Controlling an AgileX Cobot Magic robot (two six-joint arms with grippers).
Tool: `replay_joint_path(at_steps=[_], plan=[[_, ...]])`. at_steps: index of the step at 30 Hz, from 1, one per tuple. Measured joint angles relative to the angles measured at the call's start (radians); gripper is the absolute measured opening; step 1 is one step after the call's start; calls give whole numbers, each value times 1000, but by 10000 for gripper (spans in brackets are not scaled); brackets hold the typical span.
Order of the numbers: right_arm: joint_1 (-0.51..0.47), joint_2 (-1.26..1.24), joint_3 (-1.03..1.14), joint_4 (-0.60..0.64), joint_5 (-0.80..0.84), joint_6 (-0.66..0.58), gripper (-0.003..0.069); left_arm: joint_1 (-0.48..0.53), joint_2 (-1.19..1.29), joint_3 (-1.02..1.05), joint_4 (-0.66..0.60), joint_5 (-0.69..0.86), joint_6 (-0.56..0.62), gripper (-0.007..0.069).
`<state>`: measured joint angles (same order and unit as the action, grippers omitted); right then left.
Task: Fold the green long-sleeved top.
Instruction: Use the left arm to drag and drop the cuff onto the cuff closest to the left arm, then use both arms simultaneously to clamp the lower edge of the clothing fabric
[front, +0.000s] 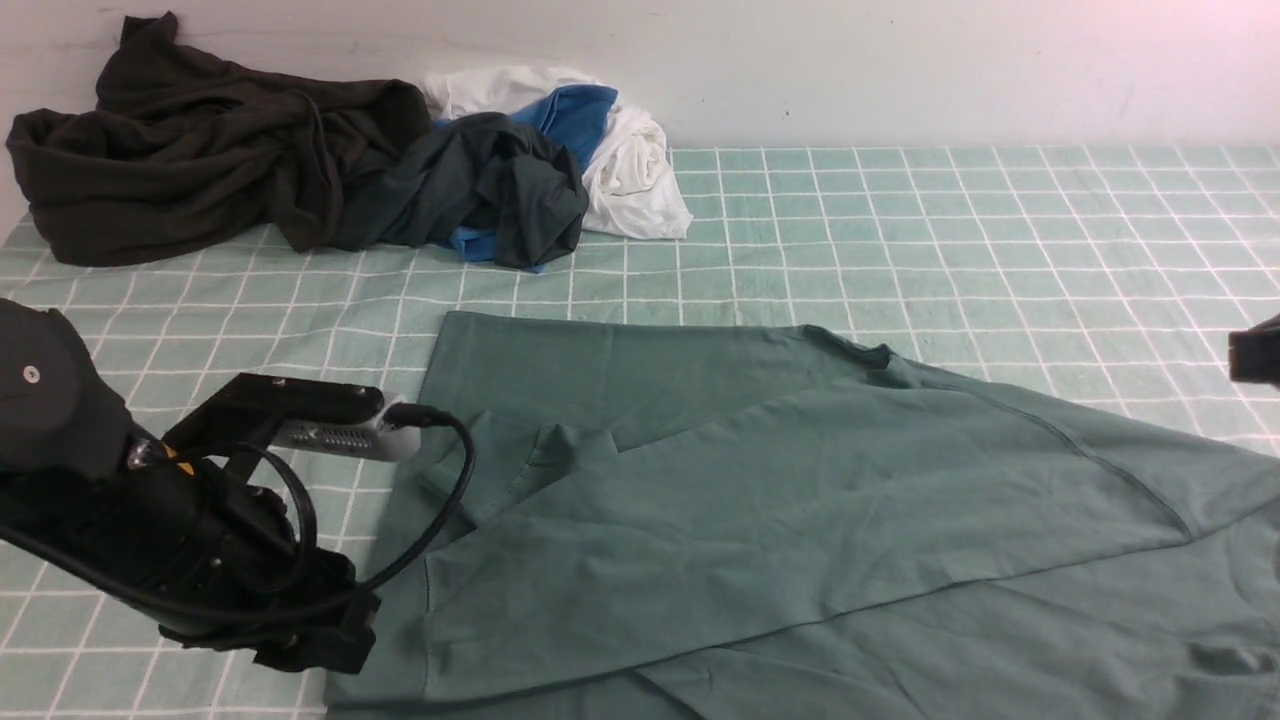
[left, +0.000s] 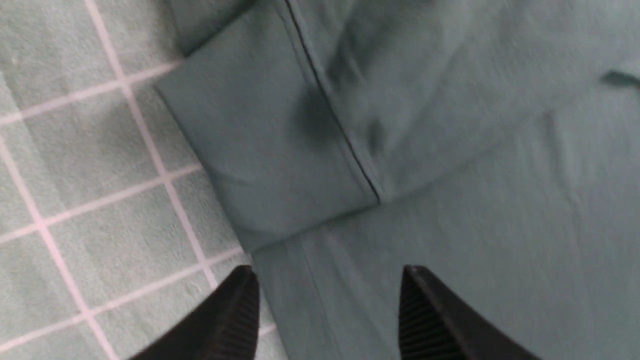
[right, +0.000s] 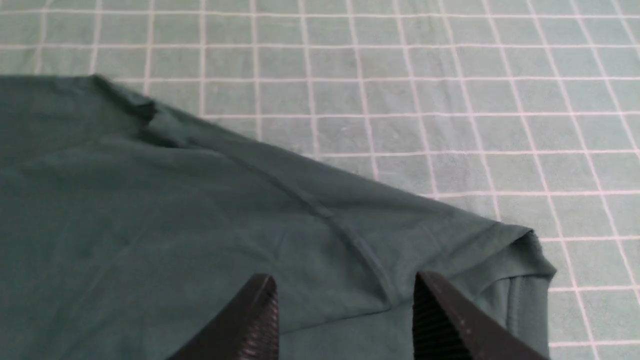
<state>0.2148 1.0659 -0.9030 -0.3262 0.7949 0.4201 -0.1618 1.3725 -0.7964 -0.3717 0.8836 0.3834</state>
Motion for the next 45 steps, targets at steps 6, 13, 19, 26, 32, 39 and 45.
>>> replay_joint_path(at_steps=[6, 13, 19, 26, 32, 39, 45], plan=[[214, -93, -1, 105, 206, -136, 350, -198, -62, -8, 86, 143, 97, 426], [341, -119, 0, 199, 442, -242, 350, -555, -53, 142, 233, 158, 146, 416], [352, -119, 0, 206, 451, -249, 350, -655, -36, 289, 290, -35, 146, 416], [352, -119, 0, 209, 452, -259, 350, -656, -36, 316, 314, -132, 146, 382], [352, -119, 0, 209, 452, -259, 350, -657, -36, 317, 320, -133, 146, 246], [352, -119, 0, 209, 452, -259, 350, -657, -36, 317, 319, -113, 146, 249], [352, -119, 0, 209, 443, -259, 350, -657, -36, 317, 325, -124, 146, 427]])
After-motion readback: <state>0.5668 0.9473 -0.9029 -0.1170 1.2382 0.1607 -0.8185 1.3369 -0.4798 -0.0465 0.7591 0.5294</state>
